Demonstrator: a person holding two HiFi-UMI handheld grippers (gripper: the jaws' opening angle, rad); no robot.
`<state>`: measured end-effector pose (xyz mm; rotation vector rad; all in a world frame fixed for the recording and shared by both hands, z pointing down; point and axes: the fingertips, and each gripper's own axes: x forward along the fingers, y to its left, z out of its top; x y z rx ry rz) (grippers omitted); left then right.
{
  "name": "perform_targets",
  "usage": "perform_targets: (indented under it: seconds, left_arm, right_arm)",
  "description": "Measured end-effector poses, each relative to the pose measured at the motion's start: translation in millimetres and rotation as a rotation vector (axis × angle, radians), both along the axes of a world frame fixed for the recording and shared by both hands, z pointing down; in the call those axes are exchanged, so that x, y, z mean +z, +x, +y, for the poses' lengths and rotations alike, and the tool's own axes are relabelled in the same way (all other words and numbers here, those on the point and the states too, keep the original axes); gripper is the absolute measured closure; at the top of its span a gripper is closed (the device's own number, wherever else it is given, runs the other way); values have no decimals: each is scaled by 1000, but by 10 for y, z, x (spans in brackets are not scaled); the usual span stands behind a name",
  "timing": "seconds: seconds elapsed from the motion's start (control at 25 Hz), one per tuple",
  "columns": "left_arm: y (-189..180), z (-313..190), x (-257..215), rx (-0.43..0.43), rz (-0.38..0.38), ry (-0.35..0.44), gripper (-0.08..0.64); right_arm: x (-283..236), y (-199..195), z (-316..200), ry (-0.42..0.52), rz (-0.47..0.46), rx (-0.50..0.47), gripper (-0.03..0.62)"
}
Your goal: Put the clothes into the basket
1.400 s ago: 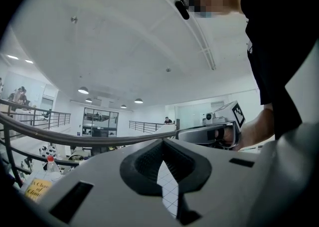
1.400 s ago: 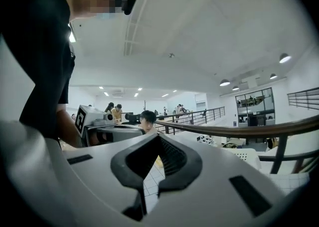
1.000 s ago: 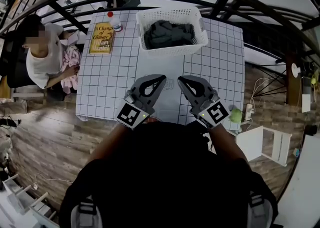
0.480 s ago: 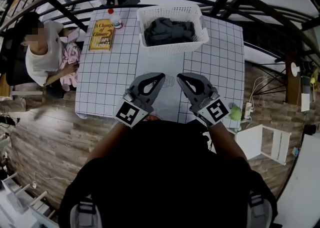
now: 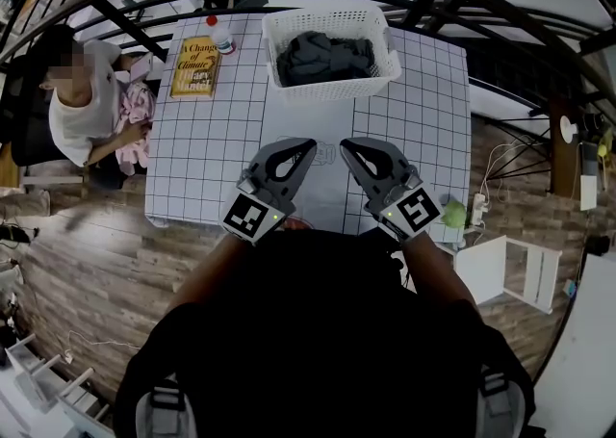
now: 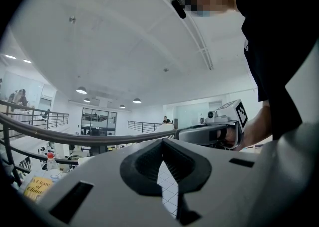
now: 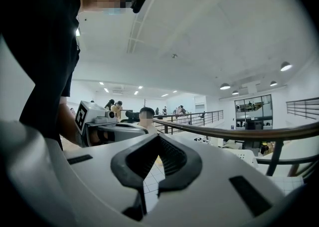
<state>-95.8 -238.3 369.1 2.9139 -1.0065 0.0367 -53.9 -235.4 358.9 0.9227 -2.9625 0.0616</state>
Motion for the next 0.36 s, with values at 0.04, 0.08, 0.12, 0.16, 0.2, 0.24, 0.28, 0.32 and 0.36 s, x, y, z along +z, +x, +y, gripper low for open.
perform_targets:
  seconds: [0.04,0.08,0.12,0.16,0.2,0.24,0.28,0.32,0.36]
  left_arm:
    - [-3,-5,-3,-1,-1,1,557]
    - [-8,-10,-7,-1,-3,3,557]
    - [-11,-12,-11,-2,-4,6,557]
    - [-12,-10,-14,-3,-4,7,557]
    - [-14,-7,-15,-4,-3,7,557]
    - [-15,-3,-14,-5,-3,8,557]
    - [-15,-1,-12,-5,-4,9,557]
    - [-15,1,-11,-5,-4,10,557]
    - [-14,2,-9,-4,-4,10,557]
  right_arm:
    - [1,-2,-1,0,2,-2,575]
    - [3,-4,-1,-1,4,-3,575]
    - [5,-7,0,-3,5,-4,575]
    - [5,-8,2,-4,6,-4,575]
    - [5,-10,5,-3,6,-5,575]
    - [5,-11,8,-1,6,-6,575]
    - [4,-11,10,0,5,-7,575]
    - [4,-11,11,1,5,-7,575]
    - [3,-10,12,1,5,-7,575]
